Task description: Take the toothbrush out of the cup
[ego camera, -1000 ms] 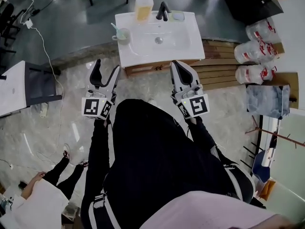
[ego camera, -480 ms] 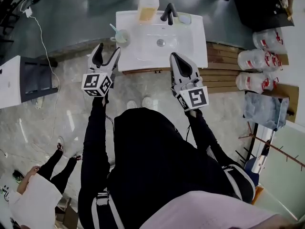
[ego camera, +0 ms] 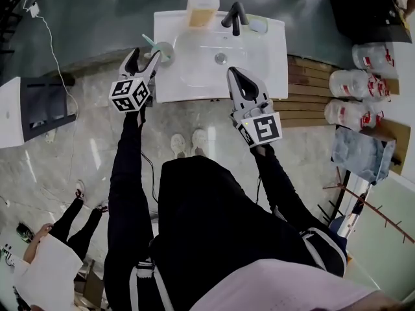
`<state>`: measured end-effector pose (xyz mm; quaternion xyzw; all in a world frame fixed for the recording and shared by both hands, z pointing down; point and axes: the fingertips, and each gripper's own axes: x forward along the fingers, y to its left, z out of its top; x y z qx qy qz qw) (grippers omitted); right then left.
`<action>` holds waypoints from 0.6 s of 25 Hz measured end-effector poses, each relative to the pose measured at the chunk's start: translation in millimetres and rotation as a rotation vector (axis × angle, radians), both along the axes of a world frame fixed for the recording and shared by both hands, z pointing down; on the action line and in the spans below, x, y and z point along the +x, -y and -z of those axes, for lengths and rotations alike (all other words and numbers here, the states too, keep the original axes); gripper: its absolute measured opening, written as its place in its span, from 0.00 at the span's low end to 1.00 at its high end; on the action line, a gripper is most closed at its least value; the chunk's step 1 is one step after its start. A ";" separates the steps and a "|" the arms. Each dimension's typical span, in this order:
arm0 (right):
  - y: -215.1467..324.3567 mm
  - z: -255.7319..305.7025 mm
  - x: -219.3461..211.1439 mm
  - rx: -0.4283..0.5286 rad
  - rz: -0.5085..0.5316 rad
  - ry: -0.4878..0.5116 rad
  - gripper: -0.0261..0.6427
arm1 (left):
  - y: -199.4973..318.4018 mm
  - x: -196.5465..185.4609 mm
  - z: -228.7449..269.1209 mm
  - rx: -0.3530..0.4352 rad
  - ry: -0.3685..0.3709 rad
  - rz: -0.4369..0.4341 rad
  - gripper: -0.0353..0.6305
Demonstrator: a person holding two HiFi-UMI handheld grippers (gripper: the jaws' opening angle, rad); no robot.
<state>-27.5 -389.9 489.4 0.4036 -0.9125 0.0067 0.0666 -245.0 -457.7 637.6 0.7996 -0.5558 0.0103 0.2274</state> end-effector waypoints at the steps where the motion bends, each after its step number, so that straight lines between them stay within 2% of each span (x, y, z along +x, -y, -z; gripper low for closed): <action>1: 2.1 -3.4 0.4 -0.004 0.000 0.003 0.04 | 6.0 -1.5 -6.0 -0.018 -0.005 0.004 0.52; 7: 9.7 -22.1 3.0 -0.033 -0.011 0.021 0.04 | 39.4 -10.6 -40.5 -0.171 -0.035 0.025 0.52; 12: 1.6 -30.5 7.0 -0.058 -0.019 0.025 0.04 | 56.0 -7.8 -62.0 -0.298 -0.044 -0.005 0.51; 13: 0.9 -30.8 8.7 -0.060 -0.024 0.027 0.04 | 59.4 -7.8 -63.0 -0.306 -0.047 -0.008 0.47; 15: 0.4 -31.9 12.5 -0.062 -0.033 0.027 0.04 | 64.0 -8.6 -64.1 -0.306 -0.039 -0.010 0.24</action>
